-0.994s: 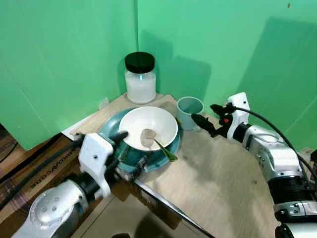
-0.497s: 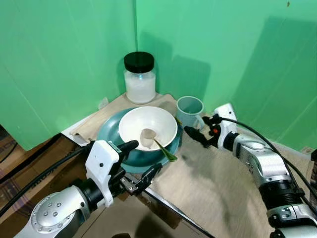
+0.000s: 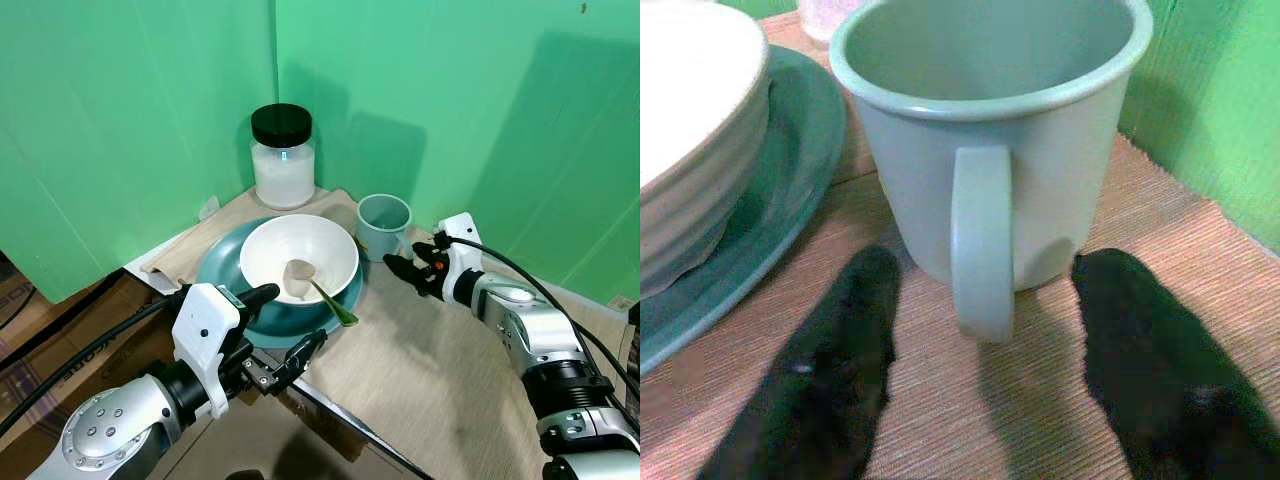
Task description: Setting the table
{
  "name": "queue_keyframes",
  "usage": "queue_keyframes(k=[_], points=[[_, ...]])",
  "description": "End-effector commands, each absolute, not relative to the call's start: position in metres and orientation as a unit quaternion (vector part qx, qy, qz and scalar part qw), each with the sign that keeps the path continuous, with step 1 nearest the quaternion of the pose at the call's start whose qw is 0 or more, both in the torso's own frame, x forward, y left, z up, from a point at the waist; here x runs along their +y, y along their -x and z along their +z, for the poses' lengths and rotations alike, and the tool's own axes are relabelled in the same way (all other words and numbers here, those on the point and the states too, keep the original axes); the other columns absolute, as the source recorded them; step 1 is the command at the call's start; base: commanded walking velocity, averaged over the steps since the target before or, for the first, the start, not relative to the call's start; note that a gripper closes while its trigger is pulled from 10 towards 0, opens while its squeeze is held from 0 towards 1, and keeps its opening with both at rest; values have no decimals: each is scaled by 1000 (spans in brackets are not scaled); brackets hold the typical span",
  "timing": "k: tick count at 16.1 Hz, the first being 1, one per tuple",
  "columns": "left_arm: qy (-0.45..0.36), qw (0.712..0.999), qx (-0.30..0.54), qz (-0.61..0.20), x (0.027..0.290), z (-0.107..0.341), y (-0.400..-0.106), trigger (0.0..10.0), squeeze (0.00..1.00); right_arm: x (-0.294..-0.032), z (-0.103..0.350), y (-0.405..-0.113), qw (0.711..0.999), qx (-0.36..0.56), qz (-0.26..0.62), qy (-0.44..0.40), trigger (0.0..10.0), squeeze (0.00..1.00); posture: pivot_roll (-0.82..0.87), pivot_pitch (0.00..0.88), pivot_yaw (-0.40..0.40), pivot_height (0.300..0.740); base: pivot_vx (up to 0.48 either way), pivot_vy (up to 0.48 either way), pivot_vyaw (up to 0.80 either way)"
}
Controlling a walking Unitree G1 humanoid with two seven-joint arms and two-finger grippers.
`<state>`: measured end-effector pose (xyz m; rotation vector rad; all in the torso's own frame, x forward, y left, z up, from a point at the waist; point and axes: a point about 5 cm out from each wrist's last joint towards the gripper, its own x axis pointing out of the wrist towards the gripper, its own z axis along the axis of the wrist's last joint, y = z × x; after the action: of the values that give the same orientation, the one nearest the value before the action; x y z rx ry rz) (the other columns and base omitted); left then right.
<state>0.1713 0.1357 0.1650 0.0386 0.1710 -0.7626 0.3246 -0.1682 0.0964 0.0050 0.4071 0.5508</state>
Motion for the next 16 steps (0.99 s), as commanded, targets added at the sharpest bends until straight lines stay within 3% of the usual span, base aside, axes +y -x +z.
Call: queue_keyframes(k=[1, 16], points=[[-25, 925, 78, -371, 136, 168, -170, 10000, 0, -167, 104, -330, 946, 182, 268, -3, 0, 0, 139, 0, -6, 740, 0, 0, 0], [-32, 925, 75, -370, 137, 169, -172, 10000, 0, -167, 116, -330, 950, 156, 271, 9, 0, 0, 130, 0, 2, 740, 0, 0, 0]])
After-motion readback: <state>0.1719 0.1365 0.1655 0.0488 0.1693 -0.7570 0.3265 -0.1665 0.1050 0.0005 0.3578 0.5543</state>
